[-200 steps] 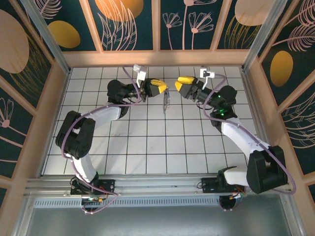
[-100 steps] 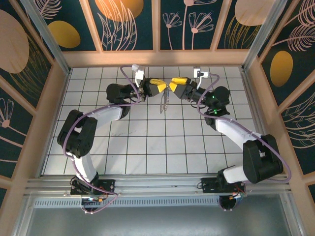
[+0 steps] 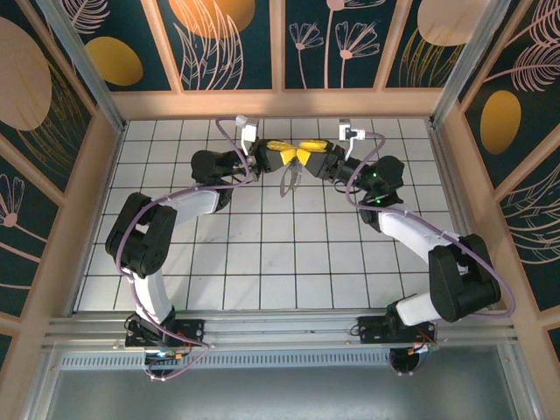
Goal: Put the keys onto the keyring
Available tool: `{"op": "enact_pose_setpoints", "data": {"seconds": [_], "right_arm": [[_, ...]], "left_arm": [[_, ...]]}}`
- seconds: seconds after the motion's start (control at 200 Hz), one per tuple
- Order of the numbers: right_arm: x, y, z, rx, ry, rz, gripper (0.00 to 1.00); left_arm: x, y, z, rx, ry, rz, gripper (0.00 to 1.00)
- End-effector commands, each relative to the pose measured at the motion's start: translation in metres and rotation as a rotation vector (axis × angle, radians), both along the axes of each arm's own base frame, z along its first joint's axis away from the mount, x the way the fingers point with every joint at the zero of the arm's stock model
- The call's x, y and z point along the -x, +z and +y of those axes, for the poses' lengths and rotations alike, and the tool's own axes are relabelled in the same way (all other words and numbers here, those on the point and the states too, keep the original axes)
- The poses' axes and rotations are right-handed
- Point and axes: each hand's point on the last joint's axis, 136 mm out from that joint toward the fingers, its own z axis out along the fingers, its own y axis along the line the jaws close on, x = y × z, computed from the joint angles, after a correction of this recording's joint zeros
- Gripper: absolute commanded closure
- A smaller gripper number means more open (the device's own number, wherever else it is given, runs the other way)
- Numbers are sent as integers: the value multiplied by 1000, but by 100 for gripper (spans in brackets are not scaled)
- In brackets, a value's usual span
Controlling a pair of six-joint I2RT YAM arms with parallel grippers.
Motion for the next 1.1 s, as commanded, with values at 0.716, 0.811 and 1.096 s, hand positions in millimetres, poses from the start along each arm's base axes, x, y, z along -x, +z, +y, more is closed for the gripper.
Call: {"op": "enact_pose_setpoints", "data": {"seconds": [0.716,0.811,1.096], "right_arm": [[7,16,7,-14,51,-69,93],[7,15,6,-13,47,-68,100],[7,18,-1,-18,21,-82,100]], "left_arm": [[4,17,-2,52,-1,-55,100],[4,16,-2,52,-1,-54,100],[-3,17,-1,53,37,-38,94]]}}
